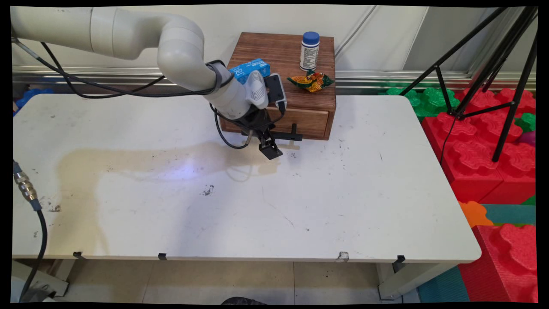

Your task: Open the drawer

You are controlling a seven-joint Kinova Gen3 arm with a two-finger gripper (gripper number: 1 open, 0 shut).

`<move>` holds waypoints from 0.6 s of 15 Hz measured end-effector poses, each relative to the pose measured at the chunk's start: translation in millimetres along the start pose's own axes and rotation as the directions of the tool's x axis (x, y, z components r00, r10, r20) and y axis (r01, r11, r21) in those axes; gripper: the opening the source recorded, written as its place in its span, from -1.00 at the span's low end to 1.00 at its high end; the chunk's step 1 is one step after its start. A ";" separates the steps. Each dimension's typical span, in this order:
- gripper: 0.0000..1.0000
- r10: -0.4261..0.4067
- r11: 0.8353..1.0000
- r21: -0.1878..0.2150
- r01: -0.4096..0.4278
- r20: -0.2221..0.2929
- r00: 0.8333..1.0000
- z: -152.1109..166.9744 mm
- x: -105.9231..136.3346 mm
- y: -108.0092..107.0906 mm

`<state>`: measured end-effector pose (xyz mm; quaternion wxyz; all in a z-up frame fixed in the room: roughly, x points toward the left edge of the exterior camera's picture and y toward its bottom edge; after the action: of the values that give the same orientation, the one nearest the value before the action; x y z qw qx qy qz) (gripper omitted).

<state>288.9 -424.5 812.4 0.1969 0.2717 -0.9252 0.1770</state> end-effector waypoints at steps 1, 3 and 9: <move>1.00 0.000 1.000 -0.002 0.000 0.000 1.000 1.6 -0.4 0.2; 1.00 -0.001 1.000 -0.011 0.001 0.002 1.000 5.7 -1.7 1.7; 1.00 0.002 0.999 -0.039 -0.002 0.005 1.000 9.9 -3.9 9.9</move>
<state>283.6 -419.3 799.9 0.1998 0.2674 -0.9292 0.1585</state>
